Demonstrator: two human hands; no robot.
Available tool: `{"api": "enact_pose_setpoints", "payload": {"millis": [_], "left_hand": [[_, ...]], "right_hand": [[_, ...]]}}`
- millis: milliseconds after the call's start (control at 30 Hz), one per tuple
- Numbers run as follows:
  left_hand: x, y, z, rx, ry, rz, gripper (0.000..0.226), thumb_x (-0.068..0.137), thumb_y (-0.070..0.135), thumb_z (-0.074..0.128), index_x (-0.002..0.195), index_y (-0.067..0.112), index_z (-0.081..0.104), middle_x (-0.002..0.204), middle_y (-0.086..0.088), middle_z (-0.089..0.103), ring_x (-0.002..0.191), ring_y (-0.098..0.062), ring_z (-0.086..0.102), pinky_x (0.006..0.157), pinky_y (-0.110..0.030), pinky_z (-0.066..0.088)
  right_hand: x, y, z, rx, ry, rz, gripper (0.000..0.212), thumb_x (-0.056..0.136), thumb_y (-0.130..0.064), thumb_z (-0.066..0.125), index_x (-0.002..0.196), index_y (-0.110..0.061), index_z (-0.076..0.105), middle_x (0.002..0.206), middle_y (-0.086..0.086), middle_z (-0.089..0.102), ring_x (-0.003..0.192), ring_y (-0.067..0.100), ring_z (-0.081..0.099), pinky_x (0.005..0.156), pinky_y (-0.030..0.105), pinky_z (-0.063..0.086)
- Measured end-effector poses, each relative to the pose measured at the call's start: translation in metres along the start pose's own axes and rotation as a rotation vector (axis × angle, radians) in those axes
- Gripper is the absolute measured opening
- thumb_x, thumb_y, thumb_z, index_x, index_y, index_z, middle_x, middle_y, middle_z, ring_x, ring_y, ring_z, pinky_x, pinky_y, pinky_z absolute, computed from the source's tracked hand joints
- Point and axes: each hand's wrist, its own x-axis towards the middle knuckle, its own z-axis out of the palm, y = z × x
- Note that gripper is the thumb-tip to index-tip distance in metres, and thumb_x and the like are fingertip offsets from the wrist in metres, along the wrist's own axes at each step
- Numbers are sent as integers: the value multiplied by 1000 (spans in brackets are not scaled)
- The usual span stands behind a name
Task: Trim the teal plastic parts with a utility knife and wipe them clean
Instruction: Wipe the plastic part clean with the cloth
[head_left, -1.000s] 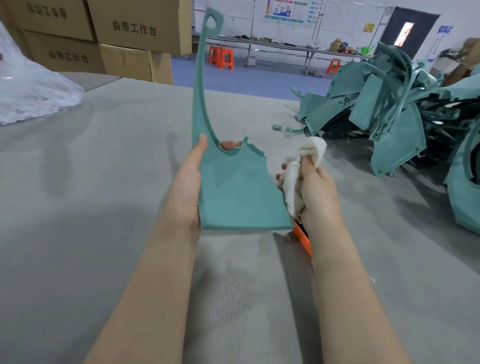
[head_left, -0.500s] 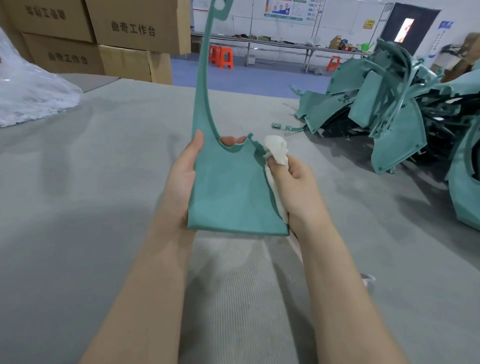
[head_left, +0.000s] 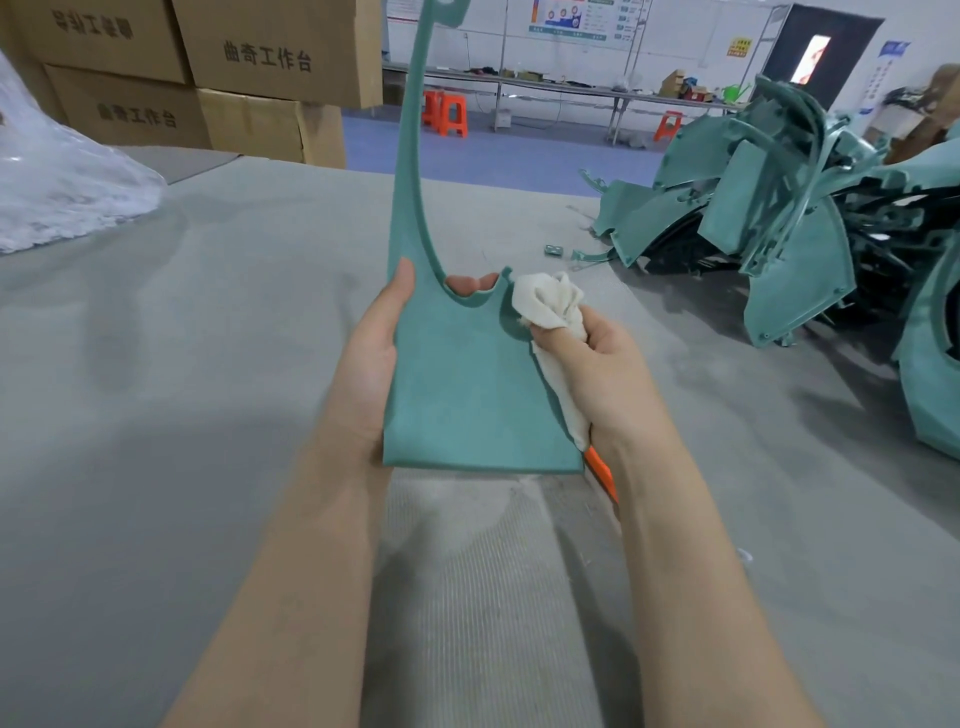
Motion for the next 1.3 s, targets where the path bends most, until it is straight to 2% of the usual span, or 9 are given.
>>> {"api": "enact_pose_setpoints", "payload": {"millis": [100,200,367,500,633,800,933,1133,1300], "left_hand": [[0,0,0,1,17,-8,49,97,44,39,80,8,68,95,-9,74,87,-24,72,66,-34,58],[0,1,-1,-10,30,-7,48,97,44,40,79,9,68,98,-10,74,88,-26,72,67,-35,58],[1,1,-3,18,63,-5,51,97,44,41,75,10,71,96,-9,74,86,-25,72,67,-34,58],[1,2,-2,29,77,-23,50,97,43,41,78,7,70,90,-9,74,81,-23,73,63,-32,58],[1,2,-2,23,80,-20,45,97,42,41,84,7,65,88,-8,75,79,-23,73,61,-31,58],[1,2,-4,24,88,-23,45,97,42,43,82,8,67,89,-8,75,79,-23,73,62,-31,57],[3,1,-5,28,85,-48,46,94,42,45,78,8,72,91,-9,74,80,-23,73,63,-31,58],[0,2,-2,-29,27,-24,42,92,41,46,80,7,68,91,-11,74,80,-31,73,61,-37,58],[1,2,-4,11,89,-13,42,94,44,44,85,9,65,90,-9,74,81,-26,72,63,-34,58]], "right_hand": [[0,-1,0,-15,18,4,9,91,-15,60,89,-11,67,64,-6,57,59,9,50,56,21,40],[-2,0,3,12,46,33,24,88,-18,58,99,4,62,79,11,57,74,22,49,68,38,38],[-4,-3,5,17,16,23,8,92,-21,63,97,-21,69,89,10,69,80,22,60,71,37,47],[-2,-2,6,-50,114,27,11,91,-20,58,82,-17,64,68,-1,56,65,15,47,60,30,36],[-2,-2,7,-7,126,78,25,83,-25,56,92,-2,62,78,9,58,72,21,51,67,38,40],[-2,0,8,-13,79,15,10,90,-21,61,84,-22,69,86,6,68,79,20,59,74,42,51],[-1,1,9,-28,125,12,20,83,-26,56,88,-9,67,84,10,65,77,22,57,73,41,47],[2,-1,-1,292,231,169,14,91,-11,48,93,-13,62,67,5,69,59,20,62,62,35,53],[1,-4,-3,295,175,174,9,92,-14,55,93,-17,64,67,2,69,54,15,61,56,30,52]]}}
